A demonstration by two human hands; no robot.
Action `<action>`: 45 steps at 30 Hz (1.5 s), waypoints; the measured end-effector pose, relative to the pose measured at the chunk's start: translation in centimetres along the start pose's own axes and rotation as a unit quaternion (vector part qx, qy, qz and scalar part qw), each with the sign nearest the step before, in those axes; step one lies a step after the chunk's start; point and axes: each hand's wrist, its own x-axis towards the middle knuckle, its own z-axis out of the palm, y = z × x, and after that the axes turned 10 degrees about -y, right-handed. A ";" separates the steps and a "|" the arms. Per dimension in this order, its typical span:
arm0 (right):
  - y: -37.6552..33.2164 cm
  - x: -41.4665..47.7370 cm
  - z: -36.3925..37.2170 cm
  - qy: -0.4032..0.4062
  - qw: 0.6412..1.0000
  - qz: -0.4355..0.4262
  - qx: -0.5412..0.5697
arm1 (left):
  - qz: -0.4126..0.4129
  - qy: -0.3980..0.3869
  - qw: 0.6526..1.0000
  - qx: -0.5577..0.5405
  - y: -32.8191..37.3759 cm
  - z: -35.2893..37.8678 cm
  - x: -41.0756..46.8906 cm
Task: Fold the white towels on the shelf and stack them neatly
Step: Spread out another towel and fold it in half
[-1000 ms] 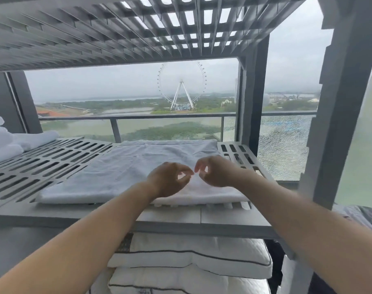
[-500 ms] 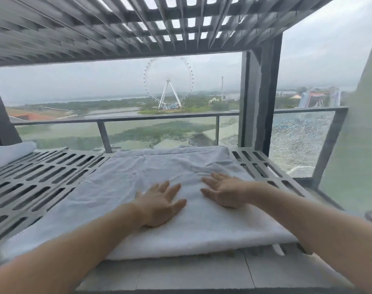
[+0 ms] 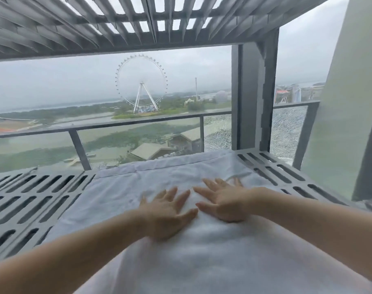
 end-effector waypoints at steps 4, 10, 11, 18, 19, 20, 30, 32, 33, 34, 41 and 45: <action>-0.4 2.8 -2.5 0.030 0.998 0.005 0.054 | 0.023 -0.007 0.999 -0.021 -0.6 -3.3 3.4; 3.5 6.6 -2.8 0.060 0.994 0.034 0.081 | 0.062 0.047 0.997 -0.019 -3.4 -2.8 6.9; 4.2 7.0 -2.9 0.054 0.994 0.052 0.086 | 0.064 0.049 0.997 -0.017 -3.5 -2.6 7.1; 4.1 12.4 -5.4 0.041 0.995 0.084 0.042 | 0.070 0.041 0.997 -0.017 -3.3 -2.7 7.4; 3.8 13.1 -5.7 0.045 0.996 0.061 0.044 | 0.071 0.040 0.997 -0.015 -3.3 -2.7 7.3; 3.8 13.7 -6.0 0.049 0.997 0.037 0.053 | 0.072 0.040 0.996 -0.016 -3.2 -2.8 7.2; 8.9 16.6 -6.5 0.087 0.991 0.035 0.095 | 0.081 0.051 0.994 -0.051 -4.1 -2.5 8.5; 8.9 16.6 -6.4 0.091 0.992 0.030 0.087 | 0.069 0.039 0.995 -0.059 -5.3 -3.8 10.6; 9.0 16.6 -6.4 0.092 0.992 0.030 0.083 | 0.054 0.038 0.996 -0.060 -6.2 -4.6 11.8; 9.0 16.6 -6.3 0.092 0.992 0.030 0.078 | 0.035 0.040 0.997 -0.062 -7.3 -5.4 12.9; 8.6 15.8 -5.8 0.082 0.994 0.027 0.071 | -0.008 0.063 0.996 -0.064 -11.3 -5.1 15.2; 7.9 14.5 -5.8 0.082 0.994 0.021 0.076 | -0.007 0.063 0.996 -0.066 -10.8 -4.7 13.3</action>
